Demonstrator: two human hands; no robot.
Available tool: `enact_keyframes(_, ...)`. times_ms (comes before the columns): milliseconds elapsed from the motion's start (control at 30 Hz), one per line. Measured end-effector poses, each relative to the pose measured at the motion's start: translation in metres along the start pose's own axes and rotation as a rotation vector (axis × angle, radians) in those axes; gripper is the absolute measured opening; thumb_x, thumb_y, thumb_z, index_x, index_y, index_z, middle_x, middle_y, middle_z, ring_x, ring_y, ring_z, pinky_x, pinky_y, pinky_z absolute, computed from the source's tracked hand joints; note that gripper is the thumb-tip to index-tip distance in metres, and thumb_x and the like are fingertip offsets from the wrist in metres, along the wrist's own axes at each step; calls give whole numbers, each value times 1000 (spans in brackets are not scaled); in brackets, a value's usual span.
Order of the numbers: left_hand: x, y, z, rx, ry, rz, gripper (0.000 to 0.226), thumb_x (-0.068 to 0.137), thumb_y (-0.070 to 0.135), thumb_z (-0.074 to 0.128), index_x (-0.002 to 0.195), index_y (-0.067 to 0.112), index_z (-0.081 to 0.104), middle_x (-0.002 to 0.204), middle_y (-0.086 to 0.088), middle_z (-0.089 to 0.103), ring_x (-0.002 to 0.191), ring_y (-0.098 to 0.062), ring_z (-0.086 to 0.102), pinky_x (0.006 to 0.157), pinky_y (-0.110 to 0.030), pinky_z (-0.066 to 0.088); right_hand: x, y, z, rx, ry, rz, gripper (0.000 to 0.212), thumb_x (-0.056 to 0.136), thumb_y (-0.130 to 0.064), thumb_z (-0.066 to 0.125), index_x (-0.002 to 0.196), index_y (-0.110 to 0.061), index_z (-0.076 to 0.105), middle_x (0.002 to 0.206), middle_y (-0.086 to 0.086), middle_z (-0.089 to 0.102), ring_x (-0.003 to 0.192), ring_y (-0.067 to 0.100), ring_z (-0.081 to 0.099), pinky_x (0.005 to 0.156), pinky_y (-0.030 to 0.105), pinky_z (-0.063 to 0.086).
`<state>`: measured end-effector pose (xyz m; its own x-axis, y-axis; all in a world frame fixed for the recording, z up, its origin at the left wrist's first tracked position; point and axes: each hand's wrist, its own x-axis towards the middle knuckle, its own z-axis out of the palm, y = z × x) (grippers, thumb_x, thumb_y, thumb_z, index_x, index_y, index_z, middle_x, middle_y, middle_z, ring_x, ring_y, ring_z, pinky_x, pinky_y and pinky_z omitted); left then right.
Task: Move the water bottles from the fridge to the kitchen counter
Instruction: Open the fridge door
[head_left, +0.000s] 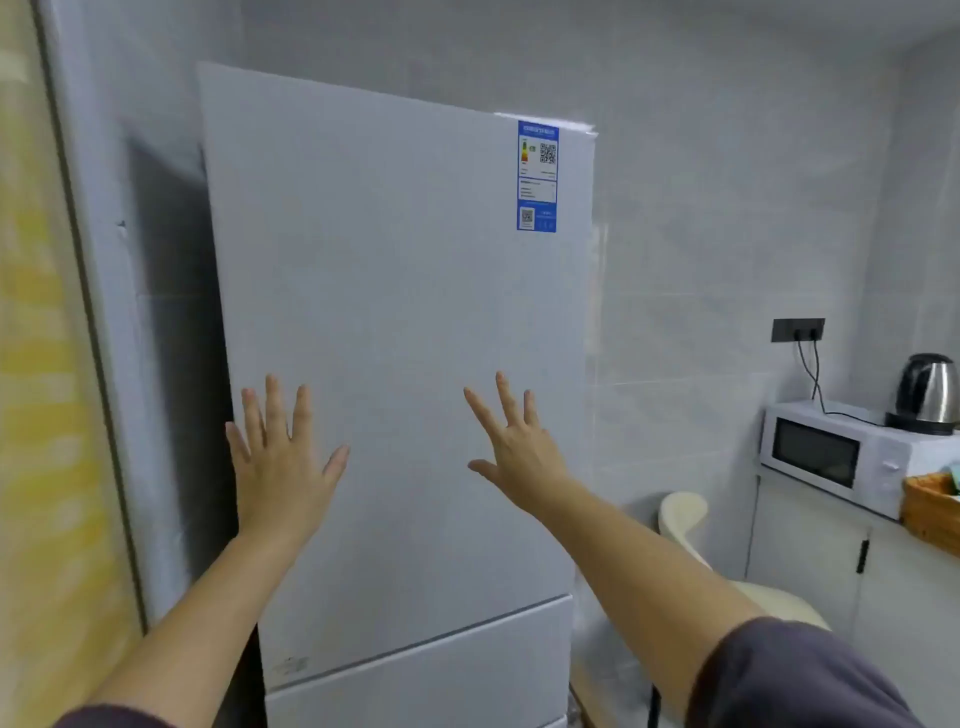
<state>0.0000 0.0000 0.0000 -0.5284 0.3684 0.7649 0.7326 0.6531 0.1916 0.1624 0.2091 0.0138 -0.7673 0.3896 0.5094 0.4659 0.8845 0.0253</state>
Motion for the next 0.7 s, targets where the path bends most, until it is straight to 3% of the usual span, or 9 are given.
enact_keyframes(200,26,-29,17,-270,26,-200,92,92,33,62,155,14,-3,160,-20,-13,147,-39,0,117,-51,21,43,-18,27,13,-48,38,106,90,-42,66,147,-46,-24,157,4,-36,147,49,-1,95,52,52)
enact_keyframes(300,36,-39,25,-426,58,-260,95,90,28,65,154,18,-5,160,-22,2,144,-39,17,111,-50,32,58,-21,41,43,-57,59,108,89,-38,69,147,-48,-22,157,5,-35,146,51,3,93,50,54)
enact_keyframes(433,46,-47,33,-507,101,-317,96,88,22,69,154,21,-1,146,-22,27,126,-39,42,98,-51,44,69,-28,55,36,-43,93,113,89,-40,69,143,-50,-29,154,8,-40,144,56,-1,92,47,54)
enact_keyframes(533,52,-51,37,-531,103,-387,96,86,23,72,153,16,5,142,-23,30,124,-41,42,97,-53,43,70,-30,63,34,-12,112,121,88,-41,70,127,-54,-44,150,7,-46,143,57,-3,89,46,56)
enact_keyframes(700,56,-56,38,-575,75,-429,90,82,23,76,150,13,17,137,-22,34,119,-41,44,95,-54,44,71,-28,64,38,0,116,122,88,-39,70,122,-57,-46,142,1,-51,144,55,-3,83,43,58)
